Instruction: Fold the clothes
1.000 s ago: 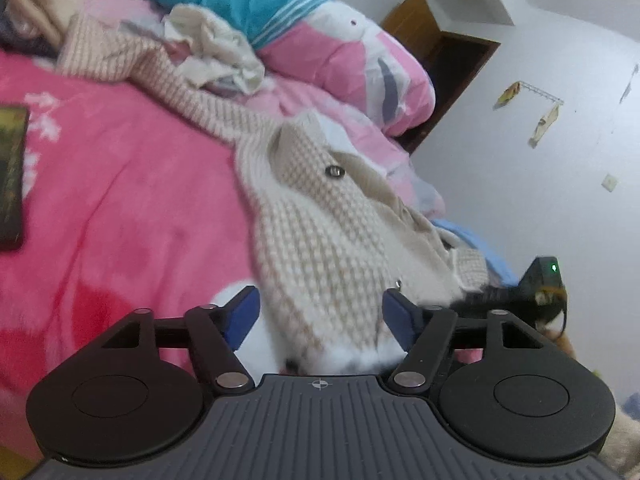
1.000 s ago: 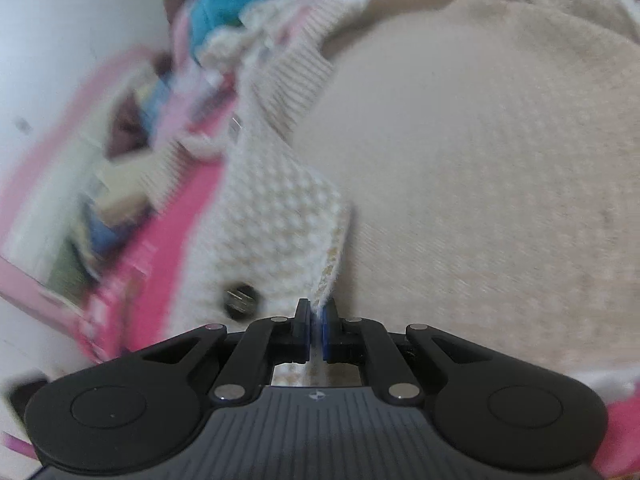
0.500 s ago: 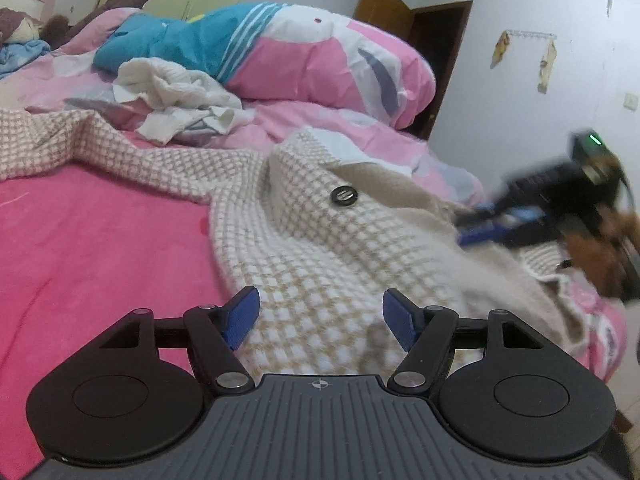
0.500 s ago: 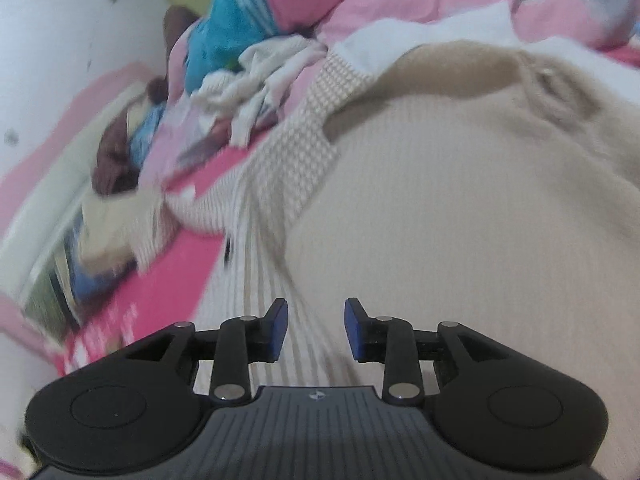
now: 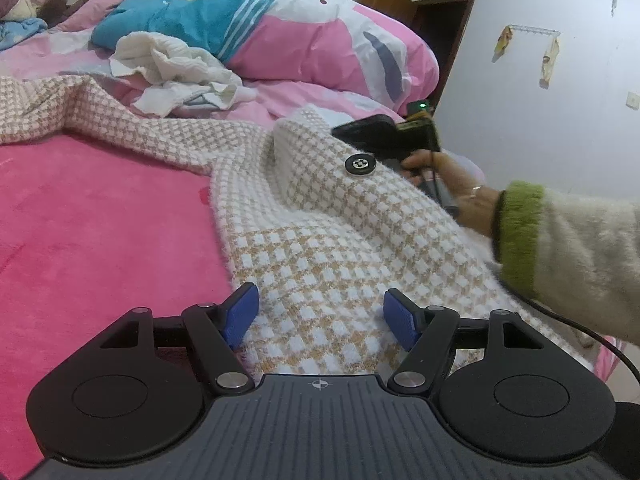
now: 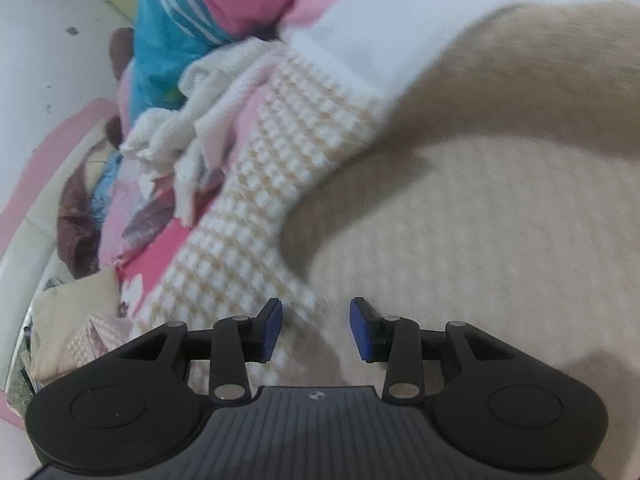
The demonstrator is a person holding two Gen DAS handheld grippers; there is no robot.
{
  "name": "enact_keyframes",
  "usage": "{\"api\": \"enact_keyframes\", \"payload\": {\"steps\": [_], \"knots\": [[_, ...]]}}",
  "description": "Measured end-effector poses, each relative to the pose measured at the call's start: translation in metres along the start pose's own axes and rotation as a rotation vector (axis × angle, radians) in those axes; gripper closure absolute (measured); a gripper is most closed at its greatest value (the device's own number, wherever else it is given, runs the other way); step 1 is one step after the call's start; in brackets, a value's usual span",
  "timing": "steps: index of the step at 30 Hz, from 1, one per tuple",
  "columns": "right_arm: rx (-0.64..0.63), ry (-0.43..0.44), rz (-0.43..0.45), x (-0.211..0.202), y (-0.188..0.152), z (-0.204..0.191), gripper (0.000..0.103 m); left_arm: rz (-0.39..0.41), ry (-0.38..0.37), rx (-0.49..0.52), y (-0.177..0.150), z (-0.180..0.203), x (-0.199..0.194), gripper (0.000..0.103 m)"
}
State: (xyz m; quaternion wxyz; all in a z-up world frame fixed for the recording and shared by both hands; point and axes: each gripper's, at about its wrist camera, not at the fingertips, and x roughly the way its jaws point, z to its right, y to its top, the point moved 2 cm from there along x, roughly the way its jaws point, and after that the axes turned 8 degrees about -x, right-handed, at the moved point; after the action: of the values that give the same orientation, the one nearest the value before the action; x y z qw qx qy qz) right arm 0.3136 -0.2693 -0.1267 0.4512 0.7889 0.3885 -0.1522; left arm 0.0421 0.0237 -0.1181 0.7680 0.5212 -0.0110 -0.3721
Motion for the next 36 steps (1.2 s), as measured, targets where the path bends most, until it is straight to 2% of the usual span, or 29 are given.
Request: {"api": "enact_keyframes", "payload": {"steps": [10, 13, 14, 17, 20, 22, 26, 29, 33, 36], "knots": [[-0.051, 0.023, -0.001, 0.014, 0.0, -0.011, 0.061, -0.002, -0.02, -0.014, 0.001, -0.002, 0.001, 0.032], [-0.066, 0.03, -0.001, 0.018, 0.001, -0.015, 0.064, -0.002, -0.019, -0.013, 0.001, -0.002, 0.001, 0.032], [-0.072, 0.032, -0.002, 0.019, 0.001, -0.016, 0.066, -0.001, -0.019, -0.013, 0.001, -0.002, 0.001, 0.032], [-0.099, 0.023, -0.007, 0.024, -0.001, -0.021, 0.083, 0.001, -0.017, -0.013, 0.0, -0.001, 0.001, 0.032], [-0.14, -0.016, 0.007, 0.018, -0.004, -0.029, 0.091, 0.002, -0.017, -0.013, 0.0, -0.001, 0.001, 0.032], [-0.196, -0.067, 0.026, 0.009, -0.003, -0.038, 0.093, 0.003, -0.017, -0.014, 0.001, -0.001, 0.001, 0.032], [-0.405, -0.238, 0.126, -0.031, 0.003, -0.063, 0.093, 0.005, -0.022, -0.021, 0.0, -0.002, 0.001, 0.032], [-0.514, -0.376, 0.194, -0.059, 0.015, -0.078, 0.094, 0.005, -0.025, -0.023, 0.001, -0.003, 0.002, 0.032], [-0.66, -0.562, 0.217, -0.073, 0.024, -0.091, 0.094, 0.006, -0.025, -0.022, 0.0, -0.003, 0.001, 0.032], [-0.804, -0.701, 0.182, -0.057, 0.02, -0.098, 0.095, 0.007, -0.024, -0.019, 0.0, -0.003, 0.001, 0.032]]}}
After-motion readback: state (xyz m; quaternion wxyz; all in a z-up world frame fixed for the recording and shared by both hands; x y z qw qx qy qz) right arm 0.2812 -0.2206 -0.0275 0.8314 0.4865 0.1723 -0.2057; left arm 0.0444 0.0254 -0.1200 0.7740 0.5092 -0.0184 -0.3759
